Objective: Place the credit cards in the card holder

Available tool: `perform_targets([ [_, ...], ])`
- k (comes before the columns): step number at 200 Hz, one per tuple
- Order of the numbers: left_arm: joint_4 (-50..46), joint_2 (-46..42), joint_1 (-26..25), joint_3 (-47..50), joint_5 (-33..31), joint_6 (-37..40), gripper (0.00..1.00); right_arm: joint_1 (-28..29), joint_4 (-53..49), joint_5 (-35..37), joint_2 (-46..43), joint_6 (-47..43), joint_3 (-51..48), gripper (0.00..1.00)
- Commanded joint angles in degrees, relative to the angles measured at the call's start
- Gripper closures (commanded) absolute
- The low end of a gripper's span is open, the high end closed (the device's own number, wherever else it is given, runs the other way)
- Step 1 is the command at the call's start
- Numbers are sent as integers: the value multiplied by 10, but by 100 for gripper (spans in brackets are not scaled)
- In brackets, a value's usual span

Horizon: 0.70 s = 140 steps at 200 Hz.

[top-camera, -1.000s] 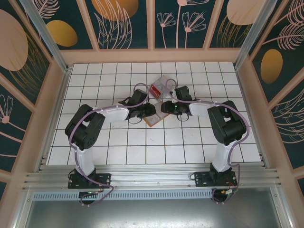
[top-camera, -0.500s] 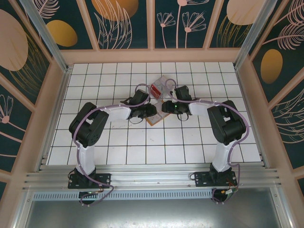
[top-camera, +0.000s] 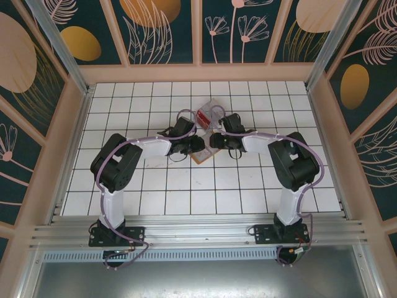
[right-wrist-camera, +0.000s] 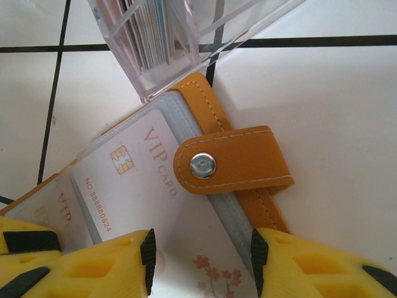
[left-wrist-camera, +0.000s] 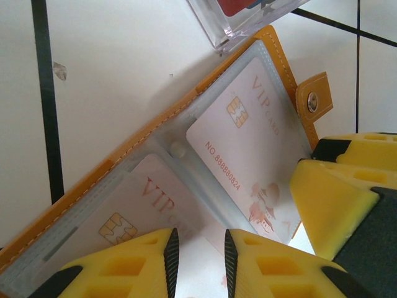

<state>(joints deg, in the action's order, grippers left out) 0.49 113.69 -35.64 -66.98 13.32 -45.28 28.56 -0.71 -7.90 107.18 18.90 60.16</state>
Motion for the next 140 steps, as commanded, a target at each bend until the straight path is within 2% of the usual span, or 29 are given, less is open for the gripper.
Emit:
perform_targets([
  [1, -12, 14, 1, -3, 3, 1, 70, -1, -3, 23, -35, 5, -12, 53],
  [140, -13, 12, 1, -4, 3, 3, 70, 0, 0, -25, 11, 11, -7, 53],
])
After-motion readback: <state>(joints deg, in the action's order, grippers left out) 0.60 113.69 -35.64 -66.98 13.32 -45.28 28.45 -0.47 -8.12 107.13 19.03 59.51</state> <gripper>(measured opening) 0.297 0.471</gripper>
